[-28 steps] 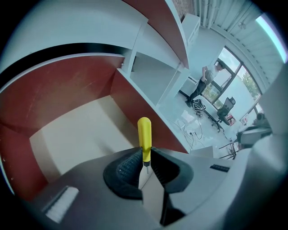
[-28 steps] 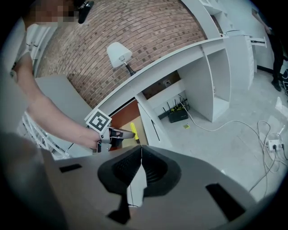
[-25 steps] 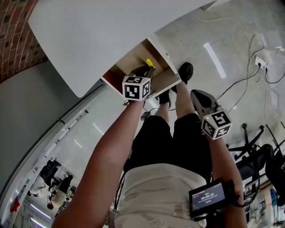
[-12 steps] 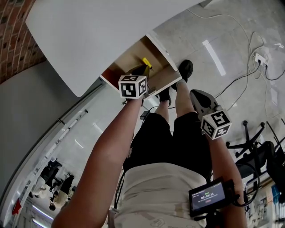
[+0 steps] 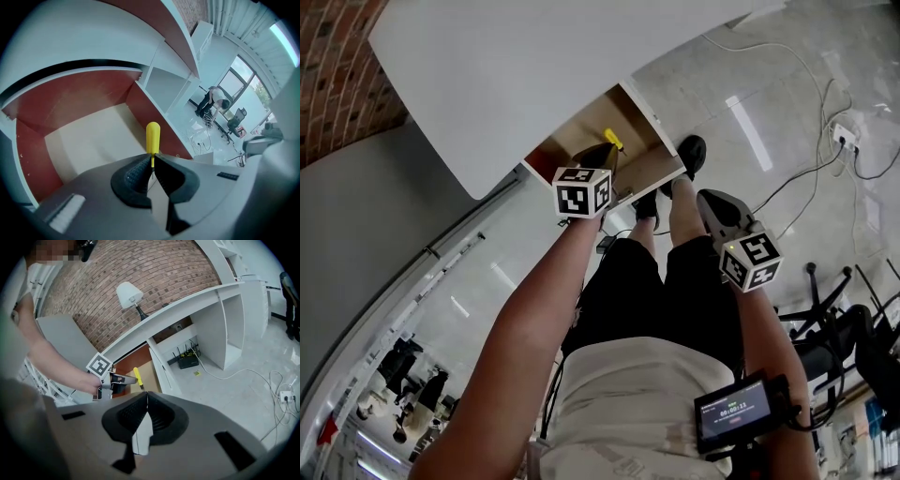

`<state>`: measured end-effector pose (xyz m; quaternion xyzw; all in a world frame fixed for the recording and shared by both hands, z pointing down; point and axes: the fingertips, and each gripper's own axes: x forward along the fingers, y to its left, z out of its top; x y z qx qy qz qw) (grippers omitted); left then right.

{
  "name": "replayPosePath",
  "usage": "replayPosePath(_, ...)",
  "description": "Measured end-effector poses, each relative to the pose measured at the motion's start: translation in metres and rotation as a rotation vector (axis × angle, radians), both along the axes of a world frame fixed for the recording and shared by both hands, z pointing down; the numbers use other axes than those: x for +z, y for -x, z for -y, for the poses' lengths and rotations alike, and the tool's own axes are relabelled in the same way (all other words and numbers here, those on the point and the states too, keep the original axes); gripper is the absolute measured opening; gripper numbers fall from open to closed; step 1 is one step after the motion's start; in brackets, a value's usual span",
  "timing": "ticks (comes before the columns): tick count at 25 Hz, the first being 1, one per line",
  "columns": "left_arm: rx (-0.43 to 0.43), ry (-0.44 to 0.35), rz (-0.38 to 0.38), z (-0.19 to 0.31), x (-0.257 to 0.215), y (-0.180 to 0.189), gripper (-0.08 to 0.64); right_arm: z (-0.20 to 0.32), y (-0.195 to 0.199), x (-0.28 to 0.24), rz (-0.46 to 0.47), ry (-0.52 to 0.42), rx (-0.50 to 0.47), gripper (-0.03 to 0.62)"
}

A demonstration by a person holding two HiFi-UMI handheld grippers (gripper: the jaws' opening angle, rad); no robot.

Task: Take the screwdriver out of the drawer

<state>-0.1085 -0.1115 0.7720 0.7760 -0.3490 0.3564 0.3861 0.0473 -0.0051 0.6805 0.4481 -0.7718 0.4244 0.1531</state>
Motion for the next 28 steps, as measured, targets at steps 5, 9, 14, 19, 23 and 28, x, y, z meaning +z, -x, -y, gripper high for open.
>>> replayPosePath(5,-0.014,-0.024,-0.018,-0.002,-0.025,0.009,0.02,0.003,0.011,-0.013,-0.008,-0.014,-0.023,0.006)
replayPosePath(9,-0.026,-0.035,-0.028,-0.01,-0.044,0.017,0.02,0.002,0.018,-0.024,-0.019,-0.026,-0.048,0.006)
replayPosePath(14,-0.037,-0.053,-0.043,-0.02,-0.07,0.027,0.02,0.001,0.03,-0.039,-0.024,-0.039,-0.08,0.006)
replayPosePath(19,-0.053,-0.076,-0.053,-0.027,-0.096,0.036,0.02,0.002,0.037,-0.054,-0.027,-0.051,-0.089,0.006)
replayPosePath(23,-0.059,-0.096,-0.062,-0.03,-0.117,0.038,0.02,0.005,0.038,-0.067,-0.037,-0.062,-0.1,0.006)
replayPosePath(28,-0.059,-0.109,-0.077,-0.033,-0.142,0.047,0.02,0.016,0.047,-0.085,-0.045,-0.087,-0.106,0.006)
